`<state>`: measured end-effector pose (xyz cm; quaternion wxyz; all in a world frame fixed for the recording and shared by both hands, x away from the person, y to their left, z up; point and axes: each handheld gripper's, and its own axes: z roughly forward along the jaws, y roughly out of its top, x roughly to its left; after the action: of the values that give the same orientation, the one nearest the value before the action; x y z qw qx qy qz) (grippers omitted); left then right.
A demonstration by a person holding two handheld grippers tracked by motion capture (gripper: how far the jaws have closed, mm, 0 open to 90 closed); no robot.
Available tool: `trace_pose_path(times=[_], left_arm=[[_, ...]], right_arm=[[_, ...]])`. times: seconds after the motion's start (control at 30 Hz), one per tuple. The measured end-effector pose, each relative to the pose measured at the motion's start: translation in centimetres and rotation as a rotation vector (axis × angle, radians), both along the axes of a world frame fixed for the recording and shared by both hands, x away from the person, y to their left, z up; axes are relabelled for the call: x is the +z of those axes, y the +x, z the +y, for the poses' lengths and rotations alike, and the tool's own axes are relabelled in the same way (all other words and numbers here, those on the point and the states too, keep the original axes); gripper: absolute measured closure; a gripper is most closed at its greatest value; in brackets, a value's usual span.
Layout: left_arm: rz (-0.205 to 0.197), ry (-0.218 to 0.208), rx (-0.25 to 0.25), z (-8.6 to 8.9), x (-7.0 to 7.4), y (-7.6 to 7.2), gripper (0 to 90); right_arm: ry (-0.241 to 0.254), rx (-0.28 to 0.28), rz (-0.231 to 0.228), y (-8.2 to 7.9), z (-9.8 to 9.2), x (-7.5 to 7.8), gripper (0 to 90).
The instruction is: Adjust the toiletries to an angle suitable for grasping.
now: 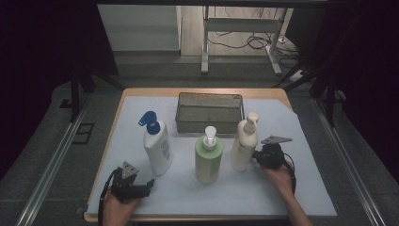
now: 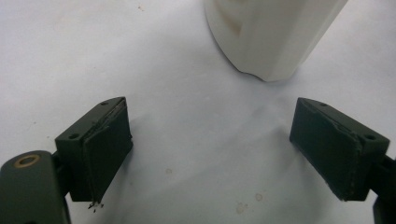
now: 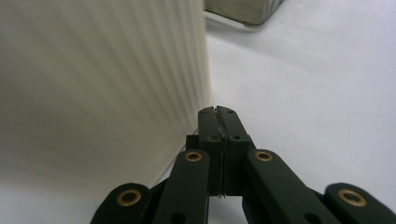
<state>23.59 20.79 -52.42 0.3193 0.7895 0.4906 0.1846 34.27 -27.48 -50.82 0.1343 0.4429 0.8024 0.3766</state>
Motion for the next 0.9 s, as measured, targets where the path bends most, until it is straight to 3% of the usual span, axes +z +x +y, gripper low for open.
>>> trace_pose_path(times=[0.27,0.5,0.7,0.9], left_arm=[[0.000,0.000,0.000,0.0,0.0,0.0,12.6],[-0.001,0.001,0.000,0.0,0.0,0.0,12.6],[0.000,0.001,0.000,0.0,0.0,0.0,12.6],[0.000,0.001,0.000,0.0,0.0,0.0,12.6]], right_arm=[[0.022,0.039,-0.007,-3.4,-0.7,1.0,89.0],[0.038,0.081,0.000,-6.1,0.5,1.0,89.3],[0.031,0.111,-0.014,-7.1,2.2,1.0,89.4],[0.030,0.125,-0.012,-6.7,4.1,0.9,89.3]])
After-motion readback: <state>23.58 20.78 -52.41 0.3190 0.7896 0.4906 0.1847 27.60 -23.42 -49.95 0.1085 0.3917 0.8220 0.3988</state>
